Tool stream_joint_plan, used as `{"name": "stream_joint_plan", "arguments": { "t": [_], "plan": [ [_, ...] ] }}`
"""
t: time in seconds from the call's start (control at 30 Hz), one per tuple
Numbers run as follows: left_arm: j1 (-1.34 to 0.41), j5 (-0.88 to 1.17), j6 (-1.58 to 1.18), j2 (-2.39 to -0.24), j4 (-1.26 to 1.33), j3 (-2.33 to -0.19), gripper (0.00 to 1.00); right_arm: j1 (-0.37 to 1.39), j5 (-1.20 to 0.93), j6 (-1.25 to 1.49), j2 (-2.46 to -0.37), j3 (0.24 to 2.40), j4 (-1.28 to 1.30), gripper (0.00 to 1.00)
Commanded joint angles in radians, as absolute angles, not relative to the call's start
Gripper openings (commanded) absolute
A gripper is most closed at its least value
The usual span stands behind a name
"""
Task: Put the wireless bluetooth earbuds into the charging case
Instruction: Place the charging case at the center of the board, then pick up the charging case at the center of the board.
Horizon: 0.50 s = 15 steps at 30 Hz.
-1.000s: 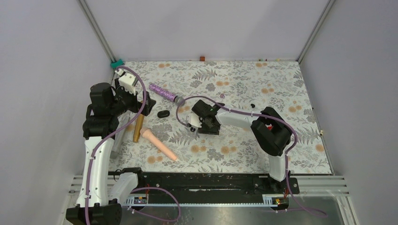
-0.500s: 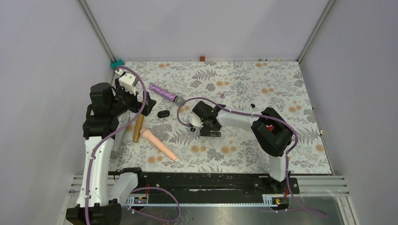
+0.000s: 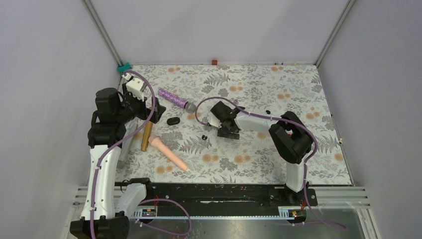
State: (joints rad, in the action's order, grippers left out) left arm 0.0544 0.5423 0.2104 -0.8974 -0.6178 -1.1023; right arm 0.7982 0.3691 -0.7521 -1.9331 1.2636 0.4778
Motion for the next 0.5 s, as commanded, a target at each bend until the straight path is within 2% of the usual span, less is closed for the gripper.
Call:
{"name": "stream_joint_plan", "arguments": {
  "t": [0.0,0.2,0.47],
  "plan": [
    [0.06,0.573,0.222,-0.885,-0.565,-1.102,0.99,0.73,0.407,-0.643,-1.94,1.344,0.457,0.9],
    [0.06,0.57,0.223,-0.881,-0.564,-1.101,0.99,0.686,0.341,-0.559,-1.934,1.409,0.503,0.9],
    [0.061,0.571,0.224,-0.881,-0.564,-1.101,0.98,0.63,-0.061,-0.559,-1.786,1.418,0.65,0.91]
  ]
}}
